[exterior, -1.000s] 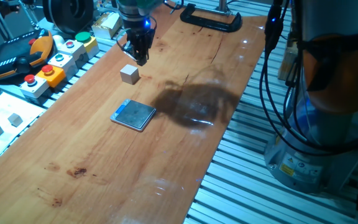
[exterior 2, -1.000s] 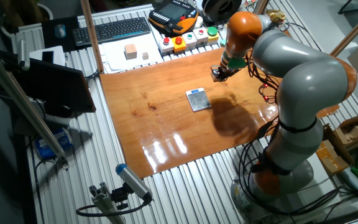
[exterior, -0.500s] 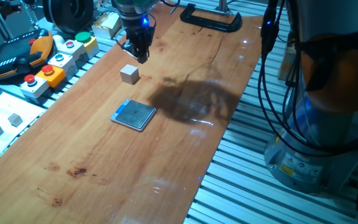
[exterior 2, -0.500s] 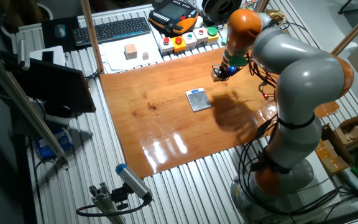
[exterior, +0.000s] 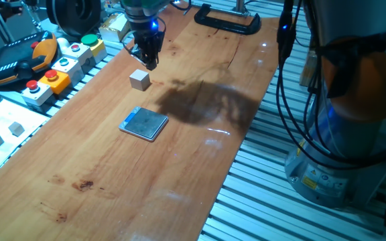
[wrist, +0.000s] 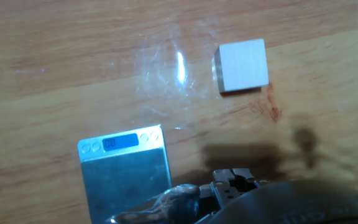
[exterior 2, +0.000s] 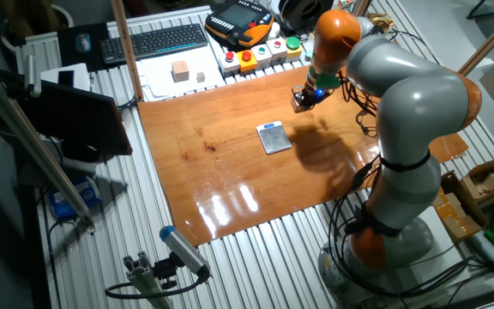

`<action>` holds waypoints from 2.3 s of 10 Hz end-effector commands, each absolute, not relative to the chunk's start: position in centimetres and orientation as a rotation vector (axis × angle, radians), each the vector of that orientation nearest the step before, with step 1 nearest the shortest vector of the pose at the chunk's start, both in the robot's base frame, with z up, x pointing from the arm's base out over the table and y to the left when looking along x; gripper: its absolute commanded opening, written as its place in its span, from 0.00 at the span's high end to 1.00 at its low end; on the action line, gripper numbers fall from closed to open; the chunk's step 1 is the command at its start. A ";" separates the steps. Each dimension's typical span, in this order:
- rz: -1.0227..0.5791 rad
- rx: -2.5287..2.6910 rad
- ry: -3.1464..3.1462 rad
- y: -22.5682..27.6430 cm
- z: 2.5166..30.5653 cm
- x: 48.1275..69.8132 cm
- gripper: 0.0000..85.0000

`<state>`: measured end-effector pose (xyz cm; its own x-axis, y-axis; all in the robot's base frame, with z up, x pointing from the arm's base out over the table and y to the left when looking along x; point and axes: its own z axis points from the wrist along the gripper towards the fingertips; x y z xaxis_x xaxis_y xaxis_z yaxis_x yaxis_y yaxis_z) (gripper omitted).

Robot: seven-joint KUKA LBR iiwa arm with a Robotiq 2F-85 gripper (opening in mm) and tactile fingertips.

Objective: Place the block on the scale

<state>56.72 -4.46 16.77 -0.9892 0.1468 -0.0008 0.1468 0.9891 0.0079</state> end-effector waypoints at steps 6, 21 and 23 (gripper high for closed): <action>-0.015 0.205 3.120 -4.4 16.9 56.8 0.99; -0.005 0.124 3.076 -5.9 15.5 59.6 0.07; -0.010 0.114 3.073 -6.6 14.6 60.5 0.01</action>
<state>60.51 -6.60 14.54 -0.9951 0.0722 -0.0668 0.0726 0.9974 -0.0041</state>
